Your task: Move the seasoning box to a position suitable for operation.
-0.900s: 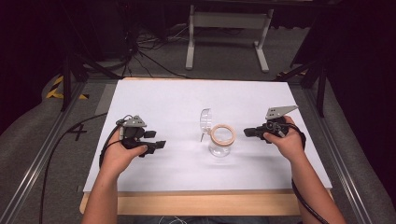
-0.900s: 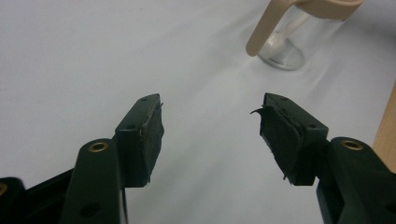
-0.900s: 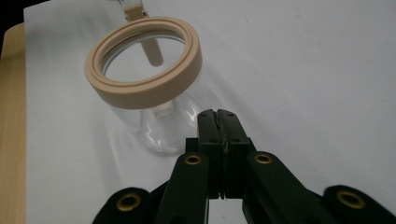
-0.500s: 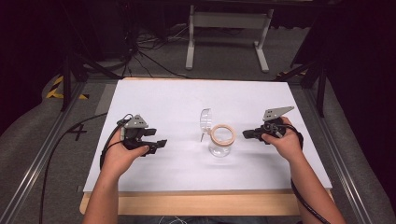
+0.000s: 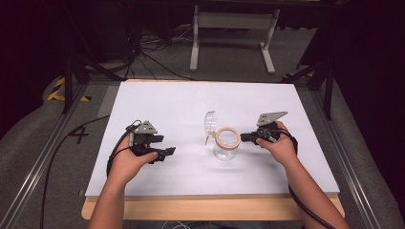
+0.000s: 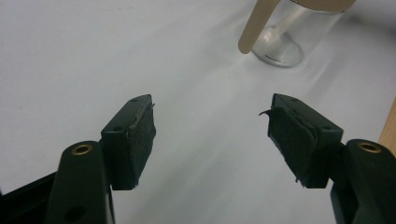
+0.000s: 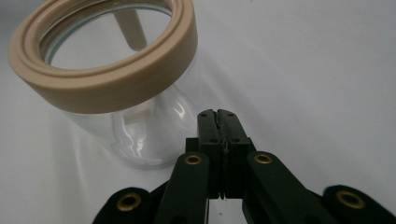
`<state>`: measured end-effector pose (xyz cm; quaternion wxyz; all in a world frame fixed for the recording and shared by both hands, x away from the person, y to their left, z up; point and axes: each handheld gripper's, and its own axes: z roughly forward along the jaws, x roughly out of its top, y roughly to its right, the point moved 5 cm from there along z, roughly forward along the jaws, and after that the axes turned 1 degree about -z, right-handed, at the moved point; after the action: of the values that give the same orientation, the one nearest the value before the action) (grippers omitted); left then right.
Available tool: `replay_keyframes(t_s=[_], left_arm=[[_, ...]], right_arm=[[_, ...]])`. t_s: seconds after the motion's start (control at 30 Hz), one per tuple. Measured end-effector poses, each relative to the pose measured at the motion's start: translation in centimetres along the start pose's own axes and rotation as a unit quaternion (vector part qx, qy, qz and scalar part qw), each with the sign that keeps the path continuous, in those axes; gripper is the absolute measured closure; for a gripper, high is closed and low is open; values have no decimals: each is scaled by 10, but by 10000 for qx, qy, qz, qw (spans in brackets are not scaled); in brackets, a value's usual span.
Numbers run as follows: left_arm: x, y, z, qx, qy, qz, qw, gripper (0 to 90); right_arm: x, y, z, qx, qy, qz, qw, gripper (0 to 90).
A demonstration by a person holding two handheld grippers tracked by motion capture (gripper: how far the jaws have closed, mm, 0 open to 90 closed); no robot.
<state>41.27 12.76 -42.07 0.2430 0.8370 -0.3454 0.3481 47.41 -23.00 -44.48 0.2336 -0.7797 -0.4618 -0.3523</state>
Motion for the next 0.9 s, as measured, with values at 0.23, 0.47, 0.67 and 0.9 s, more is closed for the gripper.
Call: replay_keyframes(t_s=[0.23,0.47,0.67,0.9], left_arm=[[-2,0,3,-6,-82,-6,10000,313],[-1,1,4,-18,-36,-86,10000,307],[0,1,7,-24,-54,-94,9999,307],[5,1,13,-102,-67,10,9999,307]], right_arm=[[1,-5,9,32,-18,-69,10000,899],[1,-5,8,52,-13,-54,10000,900],[-1,-7,7,113,-105,18,9999,900],[-6,-13,5,139,-211,-4,9997,900]])
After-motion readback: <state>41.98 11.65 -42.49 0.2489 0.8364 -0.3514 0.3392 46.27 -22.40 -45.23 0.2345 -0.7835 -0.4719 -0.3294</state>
